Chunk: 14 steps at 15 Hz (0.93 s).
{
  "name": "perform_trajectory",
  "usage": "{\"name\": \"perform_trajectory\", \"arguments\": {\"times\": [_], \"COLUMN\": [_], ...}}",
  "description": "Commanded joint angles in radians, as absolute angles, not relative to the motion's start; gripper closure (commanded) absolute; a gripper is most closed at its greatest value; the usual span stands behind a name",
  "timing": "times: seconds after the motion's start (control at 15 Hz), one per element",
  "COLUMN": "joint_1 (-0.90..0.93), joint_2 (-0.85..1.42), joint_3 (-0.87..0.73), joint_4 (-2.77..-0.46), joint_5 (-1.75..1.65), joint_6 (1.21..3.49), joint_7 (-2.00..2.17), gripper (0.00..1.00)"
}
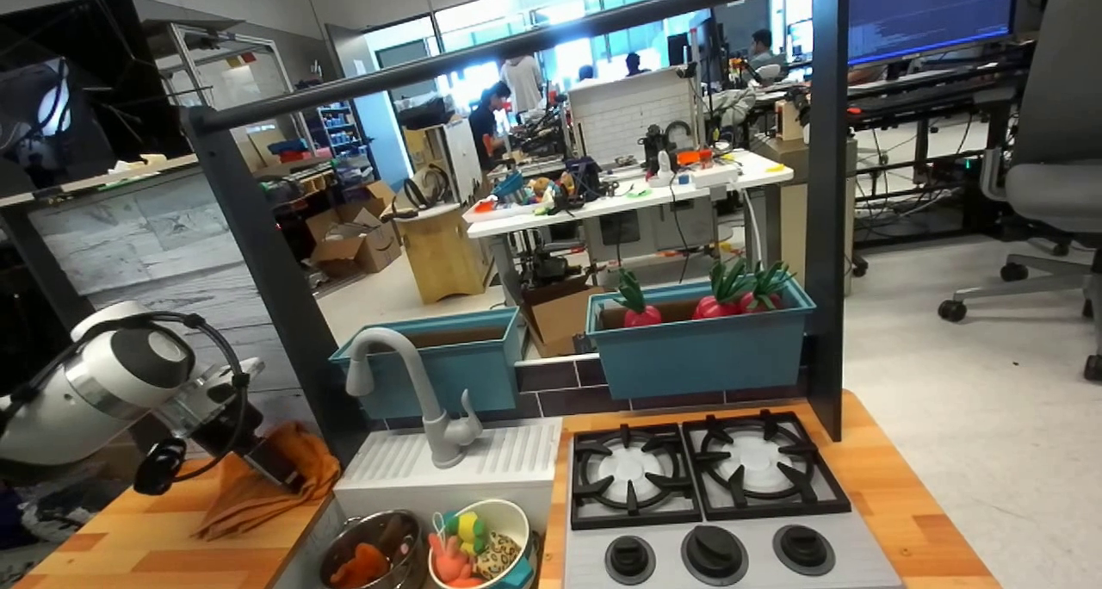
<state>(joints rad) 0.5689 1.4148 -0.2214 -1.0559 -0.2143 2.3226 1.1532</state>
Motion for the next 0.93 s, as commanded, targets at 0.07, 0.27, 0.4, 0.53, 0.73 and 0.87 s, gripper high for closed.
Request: {"name": "perform_trajectory", "arguments": {"times": [0.07, 0.27, 0.4, 0.53, 0.73, 0.87], "joint_1": [0.644, 0.717, 0.758, 0.758, 0.718, 0.678], "joint_2": [1.485, 1.471, 1.492, 1.496, 1.474, 1.434], "joint_3": [-0.15, -0.117, -0.095, -0.098, -0.147, -0.178], "joint_4": [-1.004, -1.022, -0.993, -0.964, -0.996, -1.052], "joint_5": [-0.259, -0.278, -0.279, -0.251, -0.23, -0.222], "joint_6": [2.336, 2.37, 2.364, 2.297, 2.223, 2.229], "joint_7": [1.076, 1.028, 0.995, 0.999, 1.067, 1.108], "gripper": [0.0, 0.0, 0.0, 0.0, 0.0, 0.0]}}
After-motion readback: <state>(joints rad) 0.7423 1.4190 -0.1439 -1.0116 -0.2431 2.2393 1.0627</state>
